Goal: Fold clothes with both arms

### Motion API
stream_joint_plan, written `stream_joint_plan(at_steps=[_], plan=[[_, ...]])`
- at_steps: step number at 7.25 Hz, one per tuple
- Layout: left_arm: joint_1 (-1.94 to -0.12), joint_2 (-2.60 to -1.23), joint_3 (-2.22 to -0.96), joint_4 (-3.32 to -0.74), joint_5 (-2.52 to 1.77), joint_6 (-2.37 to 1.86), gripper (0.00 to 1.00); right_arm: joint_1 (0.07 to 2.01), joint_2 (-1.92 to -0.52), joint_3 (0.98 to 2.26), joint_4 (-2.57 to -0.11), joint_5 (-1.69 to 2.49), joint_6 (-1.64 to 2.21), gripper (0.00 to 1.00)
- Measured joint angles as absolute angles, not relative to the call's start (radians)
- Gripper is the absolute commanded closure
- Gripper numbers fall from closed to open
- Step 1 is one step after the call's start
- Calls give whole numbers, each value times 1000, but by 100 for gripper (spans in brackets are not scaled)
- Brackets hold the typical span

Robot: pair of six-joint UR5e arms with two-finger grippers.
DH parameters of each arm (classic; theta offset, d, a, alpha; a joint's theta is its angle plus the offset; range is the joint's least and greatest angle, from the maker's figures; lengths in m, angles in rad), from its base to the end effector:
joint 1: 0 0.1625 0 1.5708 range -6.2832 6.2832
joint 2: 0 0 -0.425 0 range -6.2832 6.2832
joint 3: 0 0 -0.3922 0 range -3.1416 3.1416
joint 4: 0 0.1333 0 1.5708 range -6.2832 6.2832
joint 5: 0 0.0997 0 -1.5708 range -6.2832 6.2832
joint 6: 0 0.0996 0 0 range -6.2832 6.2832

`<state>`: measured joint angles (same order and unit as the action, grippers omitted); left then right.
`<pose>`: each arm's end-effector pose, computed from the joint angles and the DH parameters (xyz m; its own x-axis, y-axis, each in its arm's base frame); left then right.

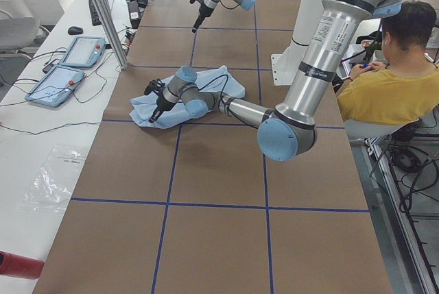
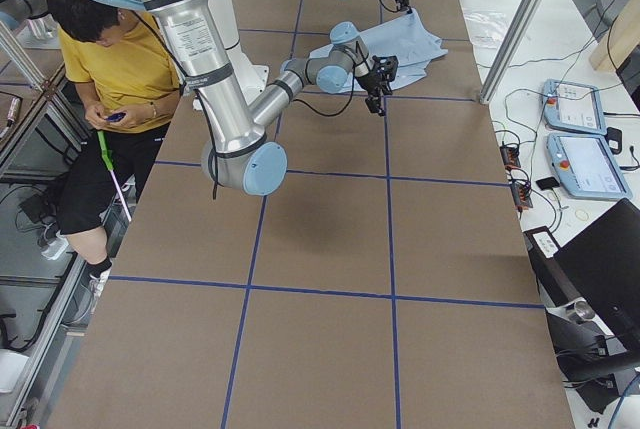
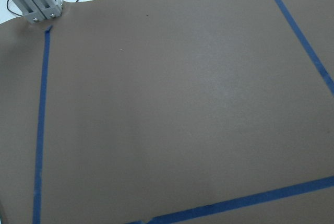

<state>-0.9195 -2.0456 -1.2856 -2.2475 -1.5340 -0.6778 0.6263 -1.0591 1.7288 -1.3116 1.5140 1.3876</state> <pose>0.3275 -0.6555 0.4551 0.8785 0.1315 -0.4592 0.2032 0.7671 0.6085 -0.4492 -0.4965 0.2693 0.5903 0.2026 0.7814 -0.5233 0.8331 0.1793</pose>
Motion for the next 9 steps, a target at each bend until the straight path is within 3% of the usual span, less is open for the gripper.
stream_joint_plan(at_steps=[1,2,4,7,9], plan=[[-941,-2135,-1164,-2277,-1514,-667,61,618,-1042,1726,-1312,1514,1397,0],[-953,-2181,-1100,-2301,-1499,-662,1,612,-1025,1723,-1312,1514,1403,0],[-983,-2204,-1071,-2358,-1535,-594,0,604,-967,1685,-1322,1512,1445,1],[-1075,-2168,-1131,-2398,-1752,-461,0,590,-689,1364,-1330,1511,1661,10],[-1083,-2151,-1162,-2400,-1771,-453,0,555,-576,1215,-1327,1510,1796,12]])
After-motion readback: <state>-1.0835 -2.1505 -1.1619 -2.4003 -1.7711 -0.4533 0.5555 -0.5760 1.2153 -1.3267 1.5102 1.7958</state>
